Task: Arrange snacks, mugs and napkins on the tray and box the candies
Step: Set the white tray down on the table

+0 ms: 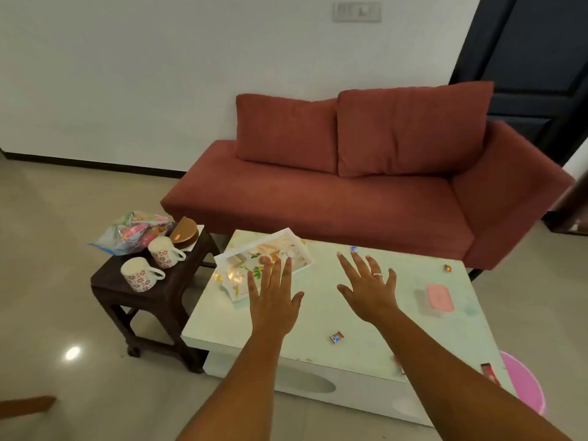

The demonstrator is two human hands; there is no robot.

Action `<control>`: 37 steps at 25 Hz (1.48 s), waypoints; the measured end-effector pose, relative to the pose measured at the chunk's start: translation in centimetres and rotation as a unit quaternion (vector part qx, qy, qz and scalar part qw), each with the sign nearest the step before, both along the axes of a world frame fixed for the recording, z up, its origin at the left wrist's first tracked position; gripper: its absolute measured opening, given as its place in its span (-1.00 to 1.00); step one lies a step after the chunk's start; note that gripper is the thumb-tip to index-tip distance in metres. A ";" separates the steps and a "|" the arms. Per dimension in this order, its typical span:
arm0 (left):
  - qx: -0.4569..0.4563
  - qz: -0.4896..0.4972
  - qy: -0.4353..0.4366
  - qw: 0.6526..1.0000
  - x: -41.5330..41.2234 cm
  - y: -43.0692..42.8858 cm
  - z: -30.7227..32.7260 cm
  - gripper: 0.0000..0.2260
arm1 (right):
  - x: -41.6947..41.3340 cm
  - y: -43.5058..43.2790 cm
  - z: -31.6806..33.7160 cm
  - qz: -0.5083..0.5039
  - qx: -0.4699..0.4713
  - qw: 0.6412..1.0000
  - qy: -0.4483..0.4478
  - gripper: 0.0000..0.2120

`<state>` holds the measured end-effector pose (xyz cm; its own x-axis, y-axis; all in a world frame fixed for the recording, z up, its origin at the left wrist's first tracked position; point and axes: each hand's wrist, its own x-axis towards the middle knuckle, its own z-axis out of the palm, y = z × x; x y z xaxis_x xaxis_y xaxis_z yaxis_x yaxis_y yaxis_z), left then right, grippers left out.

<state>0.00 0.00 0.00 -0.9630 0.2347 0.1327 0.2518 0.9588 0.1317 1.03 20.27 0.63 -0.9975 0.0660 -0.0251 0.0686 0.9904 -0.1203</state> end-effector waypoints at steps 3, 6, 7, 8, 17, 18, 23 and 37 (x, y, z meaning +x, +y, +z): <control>-0.003 0.050 -0.029 0.998 -4.2 -4.6 -2.5 -0.35 | -4.2 -3.1 -2.3 -0.009 0.016 0.999 -0.048 -0.36; -0.033 0.076 -0.067 0.994 -8.1 -9.2 -5.0 -0.35 | -7.5 -6.8 -5.1 -0.022 0.003 0.996 -0.092 -0.36; -0.034 0.081 -0.079 0.993 -9.3 -10.2 -5.5 -0.35 | -8.5 -7.9 -6.0 -0.025 -0.002 0.994 -0.105 -0.36; -0.032 0.087 -0.097 0.991 -10.3 -10.9 -6.0 -0.35 | -9.3 -8.8 -6.7 -0.029 -0.006 0.992 -0.120 -0.36; 0.155 0.223 -0.280 0.921 -18.3 -13.7 -10.9 -0.28 | -17.9 -11.2 -11.6 -0.057 -0.035 0.978 -0.196 -0.37; 0.230 0.262 -0.306 0.886 -19.2 -13.9 -11.7 -0.32 | -18.9 -10.9 -12.3 -0.062 -0.038 0.975 -0.209 -0.37; 0.471 0.448 -0.329 0.686 -23.5 -14.0 -17.0 -0.44 | -25.4 -9.2 -16.5 -0.128 -0.077 0.957 -0.248 -0.43; 0.467 0.506 -0.327 0.647 -34.3 -19.6 -35.1 -0.66 | -44.5 -4.7 -31.6 -0.289 -0.270 0.903 -0.168 -0.52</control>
<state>-34.25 -19.58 -35.10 -0.4831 -0.4482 -0.7522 -0.8454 0.0152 0.5339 -43.50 15.58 -31.01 -0.7306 0.4604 -0.5042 0.6775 0.5807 -0.4514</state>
